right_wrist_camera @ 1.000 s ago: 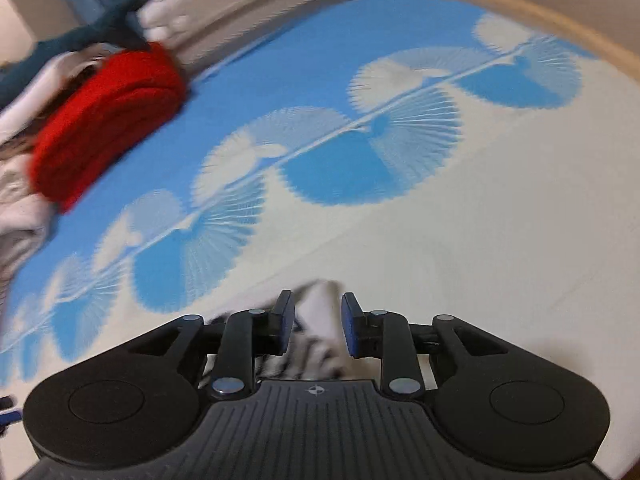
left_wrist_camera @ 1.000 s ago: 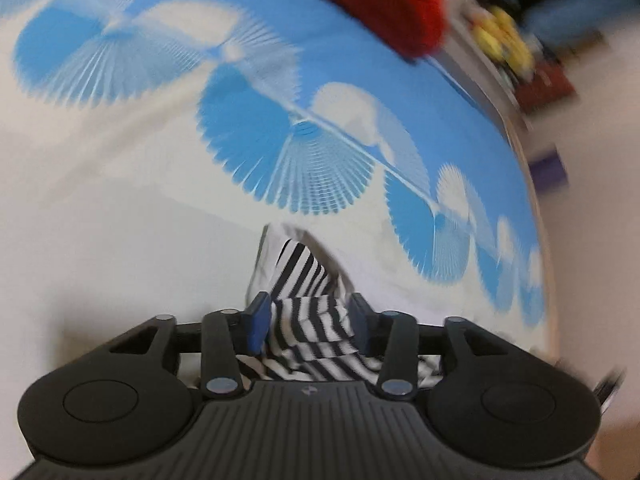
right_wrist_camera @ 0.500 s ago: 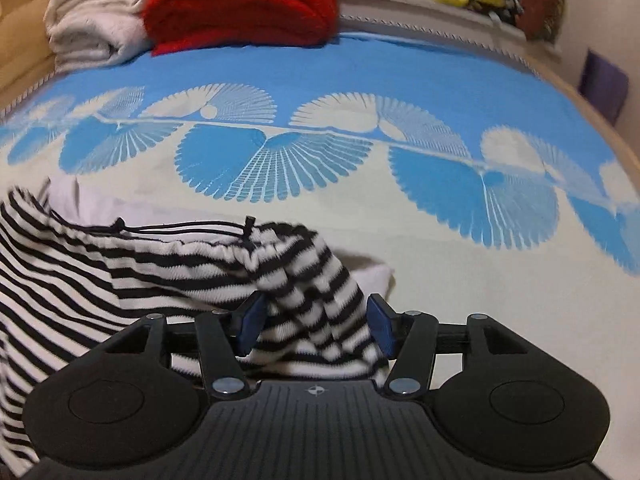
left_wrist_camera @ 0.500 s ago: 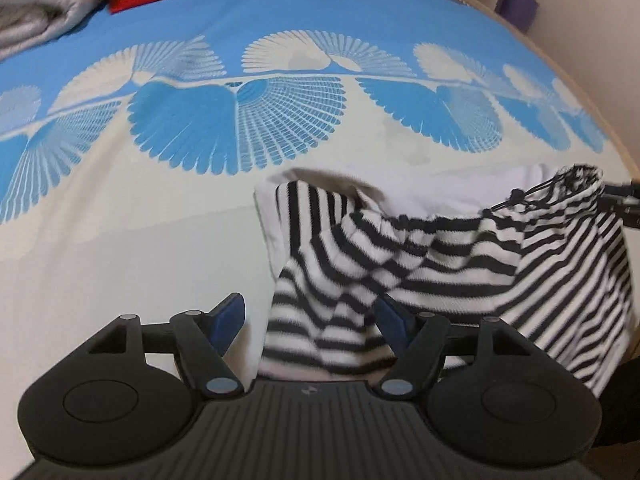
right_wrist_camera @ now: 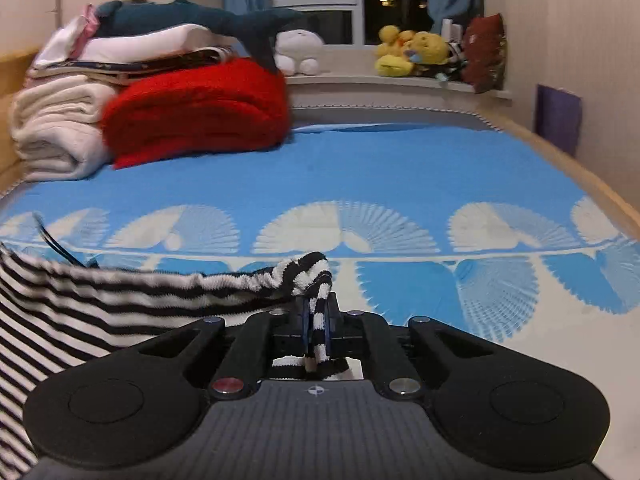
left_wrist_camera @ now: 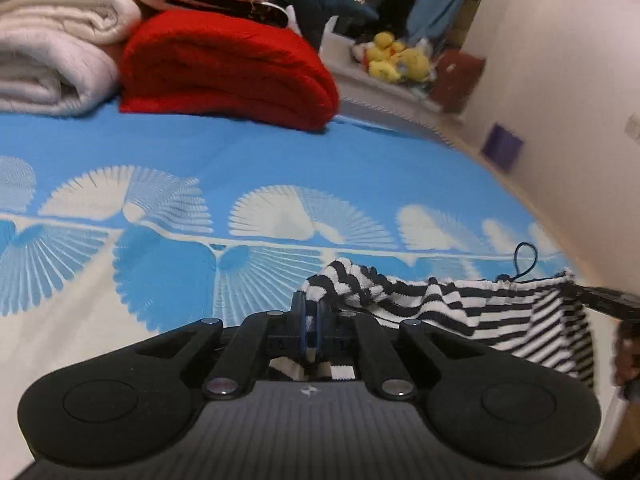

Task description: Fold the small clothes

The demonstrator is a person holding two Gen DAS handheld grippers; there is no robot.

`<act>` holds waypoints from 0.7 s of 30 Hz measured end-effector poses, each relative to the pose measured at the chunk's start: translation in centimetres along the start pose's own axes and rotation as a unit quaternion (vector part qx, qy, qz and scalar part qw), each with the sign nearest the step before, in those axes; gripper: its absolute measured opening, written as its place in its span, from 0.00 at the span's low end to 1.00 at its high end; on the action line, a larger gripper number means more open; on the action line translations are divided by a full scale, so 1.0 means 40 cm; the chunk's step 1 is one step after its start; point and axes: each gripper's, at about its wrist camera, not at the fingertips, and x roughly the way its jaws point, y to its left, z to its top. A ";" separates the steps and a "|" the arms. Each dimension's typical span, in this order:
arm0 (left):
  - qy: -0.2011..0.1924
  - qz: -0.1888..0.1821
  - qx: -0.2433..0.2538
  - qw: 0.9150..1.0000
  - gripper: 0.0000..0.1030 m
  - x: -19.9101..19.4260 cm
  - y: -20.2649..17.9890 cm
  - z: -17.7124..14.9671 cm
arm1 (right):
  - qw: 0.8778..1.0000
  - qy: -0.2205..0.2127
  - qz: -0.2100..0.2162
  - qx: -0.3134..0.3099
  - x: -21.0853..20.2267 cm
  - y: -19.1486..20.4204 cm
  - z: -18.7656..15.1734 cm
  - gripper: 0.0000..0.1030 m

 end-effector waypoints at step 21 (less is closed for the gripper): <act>0.119 0.046 0.023 0.992 0.48 0.035 -0.024 -0.002 | 0.991 0.101 -0.011 0.086 0.062 -0.027 -0.008 0.27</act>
